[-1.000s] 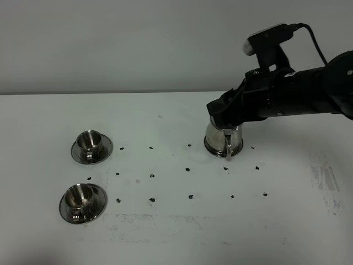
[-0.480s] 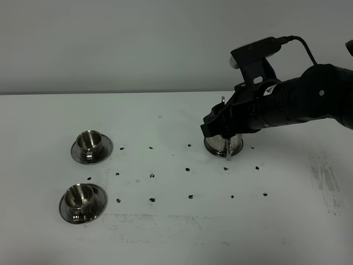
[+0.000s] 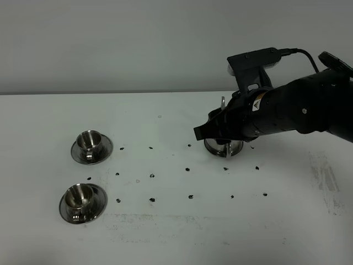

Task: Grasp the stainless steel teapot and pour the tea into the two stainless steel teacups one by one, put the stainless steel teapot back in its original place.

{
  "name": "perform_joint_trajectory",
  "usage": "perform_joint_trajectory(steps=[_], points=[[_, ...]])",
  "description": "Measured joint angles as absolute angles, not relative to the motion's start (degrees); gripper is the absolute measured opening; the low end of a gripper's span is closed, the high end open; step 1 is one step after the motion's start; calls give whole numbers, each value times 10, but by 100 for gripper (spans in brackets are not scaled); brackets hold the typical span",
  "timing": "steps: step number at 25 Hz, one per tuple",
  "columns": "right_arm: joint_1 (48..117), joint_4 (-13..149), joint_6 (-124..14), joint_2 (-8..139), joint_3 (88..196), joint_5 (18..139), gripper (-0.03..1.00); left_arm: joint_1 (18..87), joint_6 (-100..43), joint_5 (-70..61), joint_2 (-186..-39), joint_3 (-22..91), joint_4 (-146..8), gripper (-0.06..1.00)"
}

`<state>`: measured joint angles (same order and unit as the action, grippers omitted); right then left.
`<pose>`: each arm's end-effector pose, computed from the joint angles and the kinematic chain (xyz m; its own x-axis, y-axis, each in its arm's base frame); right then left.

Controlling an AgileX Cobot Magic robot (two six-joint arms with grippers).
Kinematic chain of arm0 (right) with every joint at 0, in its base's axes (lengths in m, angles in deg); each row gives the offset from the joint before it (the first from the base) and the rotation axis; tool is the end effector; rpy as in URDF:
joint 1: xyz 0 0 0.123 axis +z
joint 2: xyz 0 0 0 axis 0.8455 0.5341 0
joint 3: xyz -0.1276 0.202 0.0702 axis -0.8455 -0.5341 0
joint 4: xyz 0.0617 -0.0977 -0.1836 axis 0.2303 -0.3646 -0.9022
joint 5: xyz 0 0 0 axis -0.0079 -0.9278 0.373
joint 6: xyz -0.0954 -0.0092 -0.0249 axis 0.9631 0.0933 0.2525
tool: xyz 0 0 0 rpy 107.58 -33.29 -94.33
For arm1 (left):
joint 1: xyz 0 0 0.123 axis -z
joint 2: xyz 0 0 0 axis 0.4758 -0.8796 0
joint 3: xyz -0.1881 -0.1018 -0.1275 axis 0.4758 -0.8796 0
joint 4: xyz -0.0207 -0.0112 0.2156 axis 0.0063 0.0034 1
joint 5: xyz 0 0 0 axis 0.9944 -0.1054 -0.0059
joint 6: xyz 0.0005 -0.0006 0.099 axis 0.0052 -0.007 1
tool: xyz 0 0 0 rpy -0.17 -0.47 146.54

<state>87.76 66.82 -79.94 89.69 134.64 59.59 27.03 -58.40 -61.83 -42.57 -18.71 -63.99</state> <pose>0.2977 0.1787 0.2411 -0.7055 -0.2480 -0.6639 -0.4396 0.8879 0.1355 0.0169 -0.0124 0.2450 -0.5393 -0.0112 -0.8420 0.0855 0.9940 -0.0680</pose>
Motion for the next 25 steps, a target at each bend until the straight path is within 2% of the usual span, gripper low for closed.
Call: perform_joint_trajectory(steps=[4, 17, 25], points=[[878, 654, -839, 924, 1353, 589, 48, 270, -584, -618, -426, -187, -640, 41], [878, 644, -849, 969, 1362, 592, 48, 270, -583, -623, -395, -187, -638, 41], [878, 610, -852, 1016, 1441, 553, 48, 270, -583, -623, -395, -187, -638, 41]])
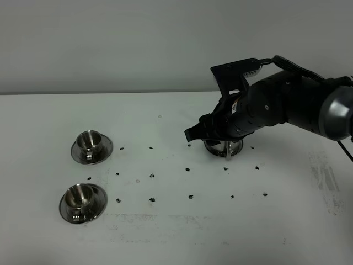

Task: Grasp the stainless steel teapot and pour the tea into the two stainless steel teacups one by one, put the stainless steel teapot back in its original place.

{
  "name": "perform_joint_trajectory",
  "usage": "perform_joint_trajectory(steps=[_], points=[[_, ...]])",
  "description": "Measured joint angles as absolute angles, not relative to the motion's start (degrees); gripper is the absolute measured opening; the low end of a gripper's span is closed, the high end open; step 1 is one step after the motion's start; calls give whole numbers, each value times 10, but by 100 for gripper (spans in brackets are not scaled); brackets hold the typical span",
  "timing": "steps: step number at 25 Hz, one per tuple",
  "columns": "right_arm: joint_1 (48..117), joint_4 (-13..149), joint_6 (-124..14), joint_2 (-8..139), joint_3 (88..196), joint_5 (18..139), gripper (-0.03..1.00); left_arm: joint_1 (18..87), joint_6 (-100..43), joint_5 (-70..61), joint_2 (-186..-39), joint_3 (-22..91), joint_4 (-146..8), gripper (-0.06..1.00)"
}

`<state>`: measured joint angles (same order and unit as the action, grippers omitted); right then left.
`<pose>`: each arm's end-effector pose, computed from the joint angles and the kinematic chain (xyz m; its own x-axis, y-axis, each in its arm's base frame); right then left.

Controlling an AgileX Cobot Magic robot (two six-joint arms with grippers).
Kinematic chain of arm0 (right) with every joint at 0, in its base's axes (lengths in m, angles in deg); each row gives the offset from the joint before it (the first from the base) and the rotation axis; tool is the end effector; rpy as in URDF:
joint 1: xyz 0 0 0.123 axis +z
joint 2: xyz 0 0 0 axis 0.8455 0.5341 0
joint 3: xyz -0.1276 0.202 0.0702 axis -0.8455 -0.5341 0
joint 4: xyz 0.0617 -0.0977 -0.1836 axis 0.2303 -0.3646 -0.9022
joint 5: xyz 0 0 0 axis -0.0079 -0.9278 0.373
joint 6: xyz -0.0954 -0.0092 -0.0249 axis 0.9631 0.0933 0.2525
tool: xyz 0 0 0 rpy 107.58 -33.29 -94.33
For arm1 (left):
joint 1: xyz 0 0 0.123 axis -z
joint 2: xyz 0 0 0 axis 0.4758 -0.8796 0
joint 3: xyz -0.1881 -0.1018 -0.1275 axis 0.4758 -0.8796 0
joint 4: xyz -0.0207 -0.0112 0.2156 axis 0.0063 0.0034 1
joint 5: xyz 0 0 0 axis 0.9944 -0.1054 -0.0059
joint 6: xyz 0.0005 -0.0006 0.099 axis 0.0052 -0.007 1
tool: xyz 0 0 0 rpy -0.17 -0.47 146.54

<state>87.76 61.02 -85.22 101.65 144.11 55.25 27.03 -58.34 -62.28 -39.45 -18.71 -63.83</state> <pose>0.3316 0.1930 0.2048 -0.7685 -0.2819 -0.5744 -0.4019 0.9112 0.0906 0.0099 -0.0124 0.2450 -0.4994 -0.0069 -0.8664 0.0886 0.9943 -0.0590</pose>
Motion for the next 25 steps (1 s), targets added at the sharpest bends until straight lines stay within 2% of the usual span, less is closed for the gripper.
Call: perform_joint_trajectory(steps=[16, 25], points=[[876, 505, -946, 1103, 1650, 332, 48, 270, -583, -623, -395, -187, -638, 41], [871, 507, -973, 1140, 1674, 293, 48, 270, -583, -623, -395, -187, -638, 41]])
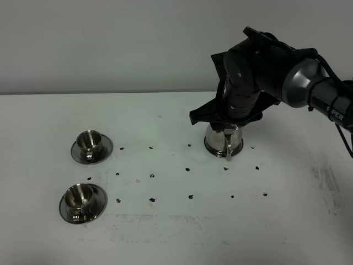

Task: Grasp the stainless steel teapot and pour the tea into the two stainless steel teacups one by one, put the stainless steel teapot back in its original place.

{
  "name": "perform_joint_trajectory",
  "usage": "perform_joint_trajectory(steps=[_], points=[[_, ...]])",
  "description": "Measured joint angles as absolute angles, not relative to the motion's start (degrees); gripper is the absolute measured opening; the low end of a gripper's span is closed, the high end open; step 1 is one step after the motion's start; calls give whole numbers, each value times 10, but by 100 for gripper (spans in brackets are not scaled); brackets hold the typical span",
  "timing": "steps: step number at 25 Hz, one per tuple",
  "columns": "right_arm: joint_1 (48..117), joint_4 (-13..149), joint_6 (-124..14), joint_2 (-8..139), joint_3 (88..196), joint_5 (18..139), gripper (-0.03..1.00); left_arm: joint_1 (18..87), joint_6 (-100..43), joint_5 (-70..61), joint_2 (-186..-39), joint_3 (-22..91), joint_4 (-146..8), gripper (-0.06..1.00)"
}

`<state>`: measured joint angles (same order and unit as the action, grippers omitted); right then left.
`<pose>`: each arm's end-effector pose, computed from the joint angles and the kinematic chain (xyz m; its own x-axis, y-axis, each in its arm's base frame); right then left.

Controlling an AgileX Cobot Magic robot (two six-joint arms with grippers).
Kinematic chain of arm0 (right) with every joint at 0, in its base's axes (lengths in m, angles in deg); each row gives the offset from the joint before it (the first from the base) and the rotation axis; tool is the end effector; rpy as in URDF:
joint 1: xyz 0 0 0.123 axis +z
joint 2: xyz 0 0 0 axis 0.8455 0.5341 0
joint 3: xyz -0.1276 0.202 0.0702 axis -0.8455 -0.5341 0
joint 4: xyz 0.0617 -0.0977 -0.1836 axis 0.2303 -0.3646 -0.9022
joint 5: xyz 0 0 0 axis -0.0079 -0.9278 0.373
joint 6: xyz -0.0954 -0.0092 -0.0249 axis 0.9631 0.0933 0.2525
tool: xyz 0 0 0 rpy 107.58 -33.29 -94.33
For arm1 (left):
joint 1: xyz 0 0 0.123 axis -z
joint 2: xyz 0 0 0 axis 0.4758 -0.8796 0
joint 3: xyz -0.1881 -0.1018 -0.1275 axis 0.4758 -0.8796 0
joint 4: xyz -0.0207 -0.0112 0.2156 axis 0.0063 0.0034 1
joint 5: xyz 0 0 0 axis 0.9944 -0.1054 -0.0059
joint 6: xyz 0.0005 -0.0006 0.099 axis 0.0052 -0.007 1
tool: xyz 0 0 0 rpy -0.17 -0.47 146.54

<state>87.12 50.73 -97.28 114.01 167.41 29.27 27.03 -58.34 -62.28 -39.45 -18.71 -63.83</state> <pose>0.3659 0.1908 0.2043 -0.8991 -0.2245 -0.3759 -0.2287 0.9729 -0.0341 0.0099 -0.0124 0.2450 -0.4994 -0.0069 -0.8664 0.0886 0.9943 -0.0590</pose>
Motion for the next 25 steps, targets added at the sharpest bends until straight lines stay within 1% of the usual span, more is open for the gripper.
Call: perform_joint_trajectory(steps=[11, 20, 25], points=[[860, 532, -979, 1167, 1676, 295, 48, 270, -583, -623, -395, -187, -638, 41], [860, 536, -981, 1207, 1735, 272, 48, 270, -582, -623, -394, -187, -638, 41], [860, 537, -981, 1220, 1736, 264, 48, 270, -582, -623, -394, -187, -638, 41]])
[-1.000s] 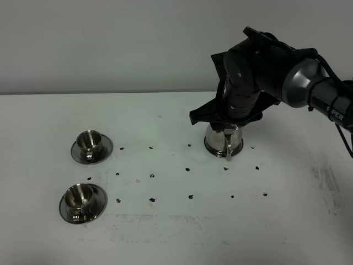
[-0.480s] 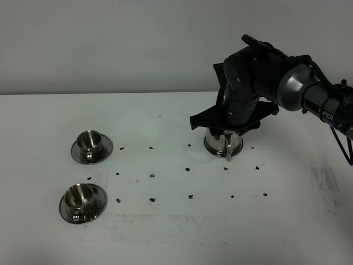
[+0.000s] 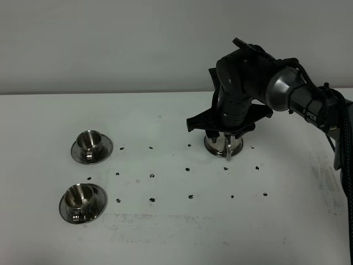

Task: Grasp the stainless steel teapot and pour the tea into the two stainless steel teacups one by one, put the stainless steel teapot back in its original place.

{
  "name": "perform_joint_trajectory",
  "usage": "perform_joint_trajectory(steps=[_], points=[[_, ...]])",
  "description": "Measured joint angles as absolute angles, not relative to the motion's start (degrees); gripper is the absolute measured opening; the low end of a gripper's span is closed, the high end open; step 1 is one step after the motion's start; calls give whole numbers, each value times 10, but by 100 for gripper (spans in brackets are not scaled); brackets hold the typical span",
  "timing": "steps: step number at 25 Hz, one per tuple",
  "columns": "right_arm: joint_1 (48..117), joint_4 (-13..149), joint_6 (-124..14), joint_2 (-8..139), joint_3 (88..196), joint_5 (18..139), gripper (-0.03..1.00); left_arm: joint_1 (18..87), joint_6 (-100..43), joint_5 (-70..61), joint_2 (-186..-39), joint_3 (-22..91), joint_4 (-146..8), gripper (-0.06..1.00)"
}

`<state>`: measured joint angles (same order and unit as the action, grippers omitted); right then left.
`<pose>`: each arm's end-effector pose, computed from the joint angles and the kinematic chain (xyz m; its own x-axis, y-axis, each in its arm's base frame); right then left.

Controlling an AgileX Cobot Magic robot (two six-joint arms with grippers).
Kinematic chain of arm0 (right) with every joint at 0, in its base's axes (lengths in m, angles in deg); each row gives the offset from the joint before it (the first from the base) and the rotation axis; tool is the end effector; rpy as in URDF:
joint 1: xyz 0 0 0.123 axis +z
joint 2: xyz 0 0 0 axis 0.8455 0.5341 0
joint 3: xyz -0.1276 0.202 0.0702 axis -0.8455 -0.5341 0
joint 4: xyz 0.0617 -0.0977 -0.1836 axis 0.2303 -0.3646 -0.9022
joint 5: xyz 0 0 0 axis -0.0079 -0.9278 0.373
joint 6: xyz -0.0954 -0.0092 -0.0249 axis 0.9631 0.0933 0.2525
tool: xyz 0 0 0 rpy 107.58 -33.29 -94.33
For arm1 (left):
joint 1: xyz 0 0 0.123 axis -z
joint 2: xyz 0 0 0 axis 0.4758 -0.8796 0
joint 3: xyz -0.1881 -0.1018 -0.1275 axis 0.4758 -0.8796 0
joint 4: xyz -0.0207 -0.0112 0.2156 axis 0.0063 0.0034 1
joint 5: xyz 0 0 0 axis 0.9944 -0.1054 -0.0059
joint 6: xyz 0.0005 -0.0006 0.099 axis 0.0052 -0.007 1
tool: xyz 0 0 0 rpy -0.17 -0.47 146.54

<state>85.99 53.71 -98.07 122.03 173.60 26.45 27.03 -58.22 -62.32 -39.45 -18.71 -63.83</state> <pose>0.3822 0.1950 0.1699 -0.9408 -0.1755 -0.2899 -0.1817 0.9833 -0.0057 0.0098 -0.0124 0.2449 -0.4998 -0.0047 -0.8661 0.0897 0.9943 -0.0572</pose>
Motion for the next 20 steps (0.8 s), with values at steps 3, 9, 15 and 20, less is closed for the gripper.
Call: perform_joint_trajectory(steps=[3, 9, 15, 20], points=[[857, 537, -981, 1229, 1742, 263, 48, 270, -582, -623, -394, -187, -638, 41], [849, 536, -981, 1244, 1759, 256, 48, 270, -582, -623, -394, -187, -638, 41], [841, 527, -980, 1250, 1759, 254, 48, 270, -582, -623, -394, -187, -638, 41], [838, 525, -978, 1250, 1759, 252, 48, 270, -582, -623, -394, -187, -638, 41]])
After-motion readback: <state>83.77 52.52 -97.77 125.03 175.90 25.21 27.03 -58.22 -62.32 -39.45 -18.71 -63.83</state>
